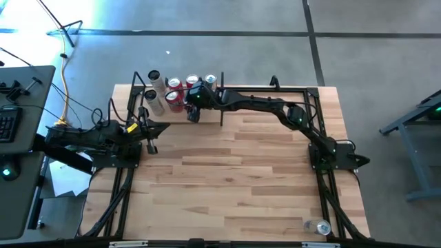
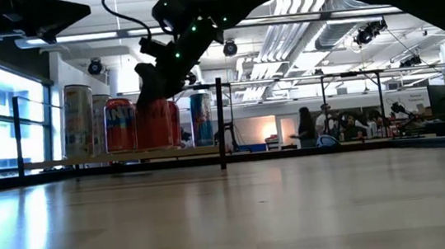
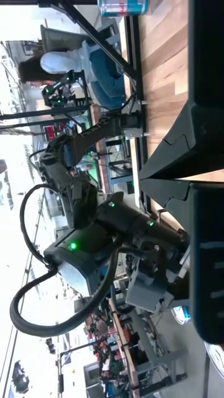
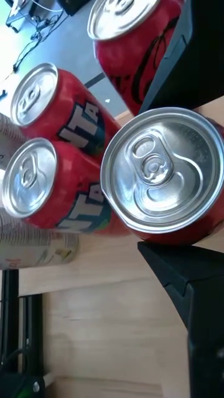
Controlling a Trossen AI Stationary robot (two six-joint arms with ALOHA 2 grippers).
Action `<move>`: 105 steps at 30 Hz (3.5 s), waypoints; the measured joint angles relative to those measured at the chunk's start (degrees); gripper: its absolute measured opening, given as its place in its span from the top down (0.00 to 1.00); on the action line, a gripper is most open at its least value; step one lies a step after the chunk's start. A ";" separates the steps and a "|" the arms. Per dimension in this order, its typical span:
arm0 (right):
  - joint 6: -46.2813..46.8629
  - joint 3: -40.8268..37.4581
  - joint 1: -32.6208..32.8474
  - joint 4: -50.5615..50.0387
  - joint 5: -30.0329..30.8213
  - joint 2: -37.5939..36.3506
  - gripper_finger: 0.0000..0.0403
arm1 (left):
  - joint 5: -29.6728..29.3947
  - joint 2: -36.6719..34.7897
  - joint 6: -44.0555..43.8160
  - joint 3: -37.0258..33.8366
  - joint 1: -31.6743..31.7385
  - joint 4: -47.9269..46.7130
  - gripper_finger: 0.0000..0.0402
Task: Place canned beverage on shelf
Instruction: Put the red soda can aligned with the other red soda can on the shelf, then put the blue soda can aligned with the other blue soda can on the shelf
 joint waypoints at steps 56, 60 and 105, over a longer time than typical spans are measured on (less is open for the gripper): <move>-10.75 0.02 2.68 2.37 9.65 -2.50 0.16 | -0.08 0.00 0.06 -0.02 -0.02 -1.26 1.00; -10.81 0.47 4.04 -2.92 12.25 -4.24 0.17 | -0.09 0.00 0.07 -0.02 -0.01 -1.48 1.00; 107.50 -23.58 61.77 -63.57 -8.88 -31.90 1.00 | -0.09 0.00 1.50 -0.04 -0.02 -5.76 1.00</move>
